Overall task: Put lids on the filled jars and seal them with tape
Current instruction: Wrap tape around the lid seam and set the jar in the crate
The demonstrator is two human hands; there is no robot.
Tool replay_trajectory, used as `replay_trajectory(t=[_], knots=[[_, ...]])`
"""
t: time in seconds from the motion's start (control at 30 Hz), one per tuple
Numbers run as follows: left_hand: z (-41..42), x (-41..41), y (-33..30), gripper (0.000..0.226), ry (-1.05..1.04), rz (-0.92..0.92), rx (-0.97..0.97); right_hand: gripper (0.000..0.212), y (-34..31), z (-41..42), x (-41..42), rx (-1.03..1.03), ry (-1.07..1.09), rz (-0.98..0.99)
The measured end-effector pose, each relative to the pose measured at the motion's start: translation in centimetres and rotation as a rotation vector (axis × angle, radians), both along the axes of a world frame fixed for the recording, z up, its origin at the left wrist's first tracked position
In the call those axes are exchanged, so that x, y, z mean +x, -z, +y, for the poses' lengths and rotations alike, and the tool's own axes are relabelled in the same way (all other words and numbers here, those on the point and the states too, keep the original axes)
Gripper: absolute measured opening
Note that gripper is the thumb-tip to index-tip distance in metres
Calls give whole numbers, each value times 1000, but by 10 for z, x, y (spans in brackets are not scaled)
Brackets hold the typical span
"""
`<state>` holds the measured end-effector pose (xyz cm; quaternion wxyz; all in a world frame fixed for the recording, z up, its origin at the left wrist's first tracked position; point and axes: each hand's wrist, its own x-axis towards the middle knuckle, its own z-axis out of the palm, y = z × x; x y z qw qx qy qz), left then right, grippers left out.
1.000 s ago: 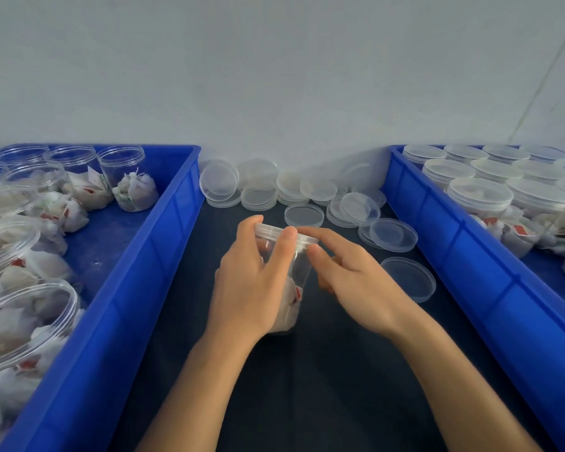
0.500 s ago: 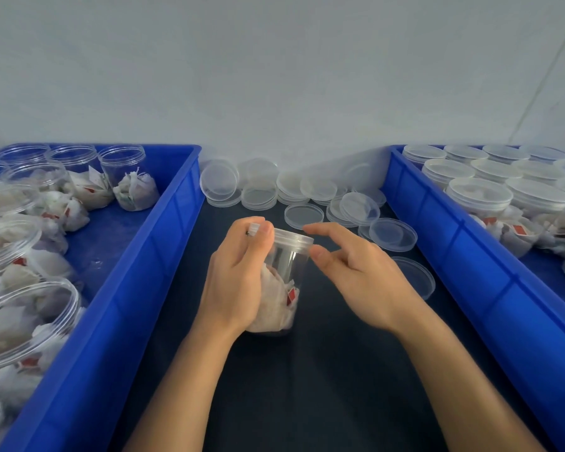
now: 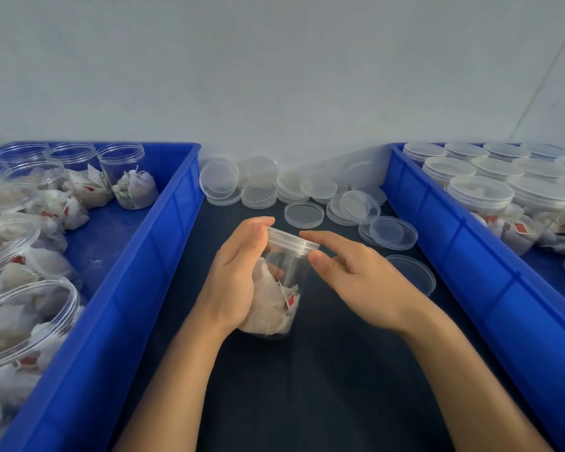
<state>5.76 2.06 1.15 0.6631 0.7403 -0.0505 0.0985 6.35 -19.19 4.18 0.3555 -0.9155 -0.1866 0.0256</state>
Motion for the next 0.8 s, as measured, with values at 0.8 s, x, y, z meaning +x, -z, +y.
replay_trajectory(t=[0.8], knots=[[-7, -10, -12, 55, -259, 13, 366, 38, 4, 5, 0, 57, 7, -78]])
